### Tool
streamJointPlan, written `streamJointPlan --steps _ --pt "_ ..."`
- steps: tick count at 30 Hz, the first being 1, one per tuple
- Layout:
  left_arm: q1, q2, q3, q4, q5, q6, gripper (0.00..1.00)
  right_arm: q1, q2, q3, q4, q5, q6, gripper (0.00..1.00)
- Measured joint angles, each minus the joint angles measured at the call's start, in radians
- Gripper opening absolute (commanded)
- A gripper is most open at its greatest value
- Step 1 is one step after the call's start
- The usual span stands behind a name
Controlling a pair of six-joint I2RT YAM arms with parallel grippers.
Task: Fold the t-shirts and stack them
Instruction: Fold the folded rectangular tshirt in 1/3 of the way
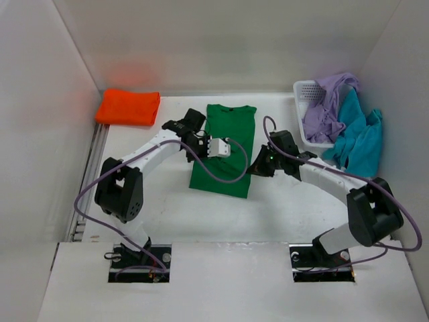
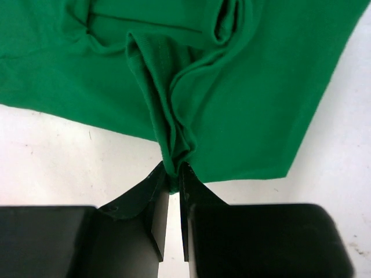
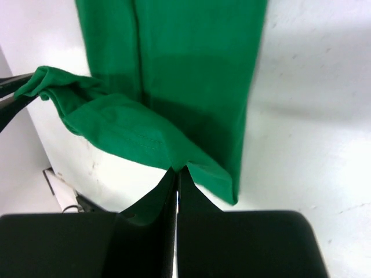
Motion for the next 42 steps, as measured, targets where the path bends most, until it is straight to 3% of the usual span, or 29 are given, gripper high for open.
streamJointPlan --steps 10,16,26,32,36,42 --pt "0.029 0.107 0.046 0.04 0.001 -0.009 0.1 -0.062 0.183 0.129 -0.008 -0.068 -0.068 0.0" --pt "0.044 0.15 0.071 0.072 0.005 -0.01 0.13 -0.083 0.284 0.196 -0.008 -0.092 -0.088 0.07" --pt "0.067 0.196 0.073 0.205 -0.006 -0.052 0.42 -0.176 0.343 0.235 0.021 -0.082 -0.115 0.41" --pt "0.12 0.194 0.086 0.3 -0.077 -0.089 0.52 -0.209 0.34 0.316 0.069 -0.076 -0.14 0.38" --pt "0.145 0.119 0.05 0.304 -0.108 -0.055 0.57 -0.206 0.29 0.304 0.076 -0.055 -0.163 0.33" --pt "0.033 -0.246 -0.284 0.22 -0.096 0.119 0.6 -0.095 0.124 0.105 0.067 0.012 -0.137 0.52"
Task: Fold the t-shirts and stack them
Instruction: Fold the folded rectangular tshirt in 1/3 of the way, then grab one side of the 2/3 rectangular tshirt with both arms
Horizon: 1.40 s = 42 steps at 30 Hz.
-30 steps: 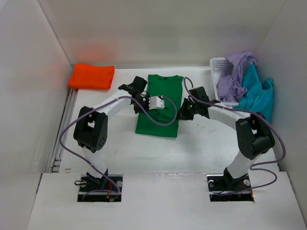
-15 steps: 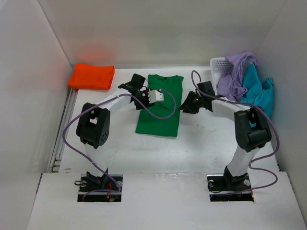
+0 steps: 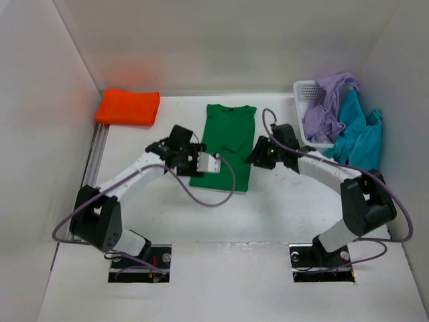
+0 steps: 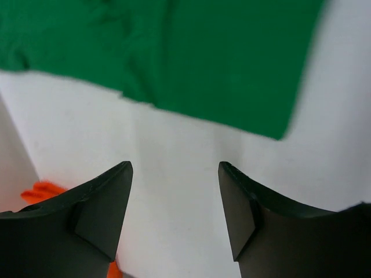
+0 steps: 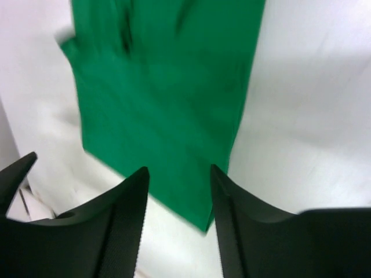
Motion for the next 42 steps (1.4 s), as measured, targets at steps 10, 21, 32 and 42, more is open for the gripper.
streamJointPlan --steps 10,21,32,42 --pt "-0.105 -0.064 -0.323 0.05 0.014 0.05 0.65 0.15 -0.092 -0.255 -0.013 0.052 0.13 0.55" --pt "-0.1 0.049 -0.284 0.225 -0.004 0.047 0.55 0.188 -0.084 -0.33 0.117 0.056 0.272 0.51" --pt "-0.111 0.095 -0.253 0.192 -0.006 0.027 0.13 0.2 -0.034 -0.347 0.175 0.025 0.321 0.0" --pt "-0.156 0.016 -0.234 -0.038 -0.011 -0.049 0.06 0.278 -0.226 -0.346 0.043 0.041 0.317 0.0"
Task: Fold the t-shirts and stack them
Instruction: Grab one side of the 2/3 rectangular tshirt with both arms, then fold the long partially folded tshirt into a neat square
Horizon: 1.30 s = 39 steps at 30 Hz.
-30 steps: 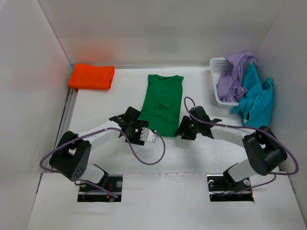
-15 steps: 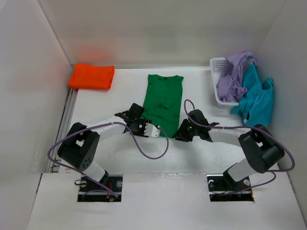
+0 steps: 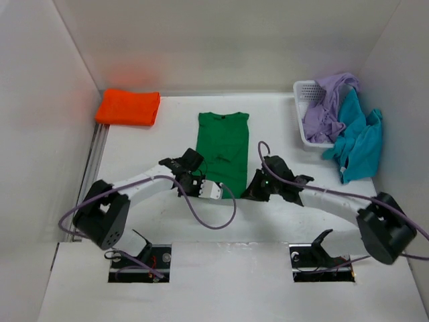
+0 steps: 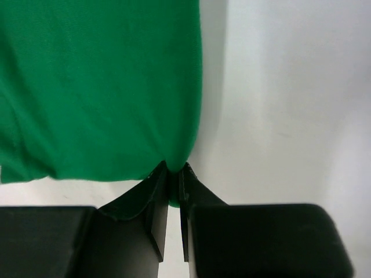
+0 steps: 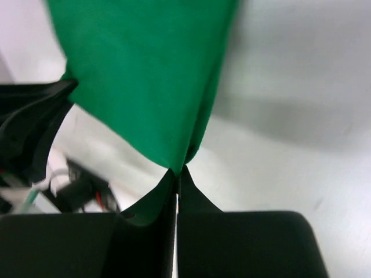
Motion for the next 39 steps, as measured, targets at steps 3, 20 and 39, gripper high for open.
streamJointPlan --steps 3,20,39 --pt "-0.038 -0.121 0.009 -0.175 0.006 -0.042 0.06 0.097 -0.142 0.01 -0.112 0.005 0.008 0.0" --pt "0.077 -0.08 0.514 -0.681 0.24 -0.303 0.08 0.04 -0.252 0.285 -0.512 -0.003 -0.073 0.0" --pt "0.148 0.463 0.817 -0.371 0.159 -0.468 0.12 -0.271 0.137 0.287 -0.262 -0.113 -0.201 0.03"
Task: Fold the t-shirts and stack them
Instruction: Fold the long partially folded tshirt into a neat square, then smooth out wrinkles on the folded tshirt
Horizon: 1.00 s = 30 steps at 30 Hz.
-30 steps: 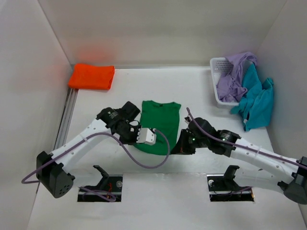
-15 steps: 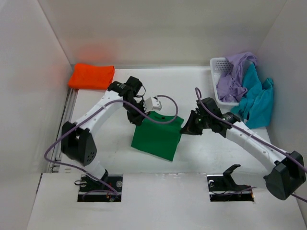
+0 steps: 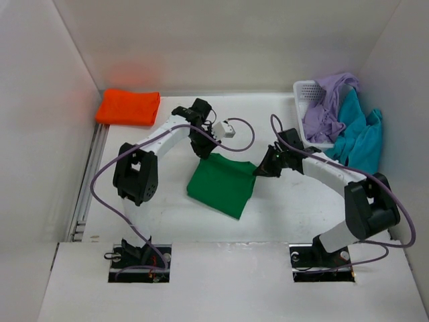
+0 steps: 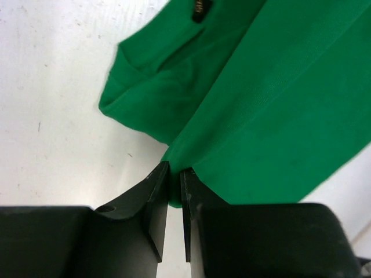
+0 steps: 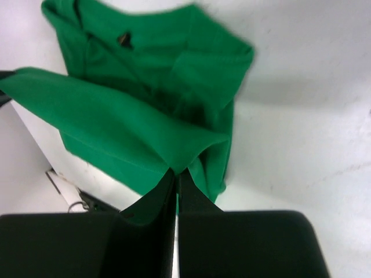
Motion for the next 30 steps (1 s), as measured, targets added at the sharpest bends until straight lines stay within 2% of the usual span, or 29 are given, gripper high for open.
streamJointPlan --steps 4,6,8,9,15,19,23,26,30 --pt "0.003 0.032 0.0 0.063 -0.016 -0.032 0.15 -0.046 0.064 0.006 0.056 -0.009 0.005 0.07" --pt "0.006 0.04 0.0 0.098 -0.02 -0.048 0.19 -0.068 0.092 0.01 0.086 -0.013 0.012 0.15" --pt "0.01 0.05 0.0 0.14 -0.024 -0.064 0.27 -0.087 0.121 0.013 0.122 -0.013 0.021 0.28" --pt "0.012 0.056 0.0 0.164 -0.027 -0.072 0.31 -0.095 0.134 0.013 0.14 -0.013 0.026 0.31" --pt "0.028 0.108 0.017 0.318 -0.08 -0.138 0.48 -0.136 0.178 0.013 0.275 0.01 0.042 0.35" --pt "0.06 0.108 0.017 0.397 -0.113 -0.198 0.55 -0.14 0.12 0.002 0.346 0.081 0.039 0.29" --pt "0.094 0.039 -0.035 0.446 -0.114 -0.241 0.57 -0.108 -0.077 -0.063 0.348 0.186 0.024 0.08" --pt "0.104 -0.07 -0.108 0.452 -0.08 -0.257 0.51 -0.047 -0.19 -0.09 0.334 0.239 0.026 0.01" --pt "0.071 -0.147 -0.145 0.455 -0.001 -0.273 0.43 0.043 -0.184 -0.104 0.31 0.264 0.053 0.0"
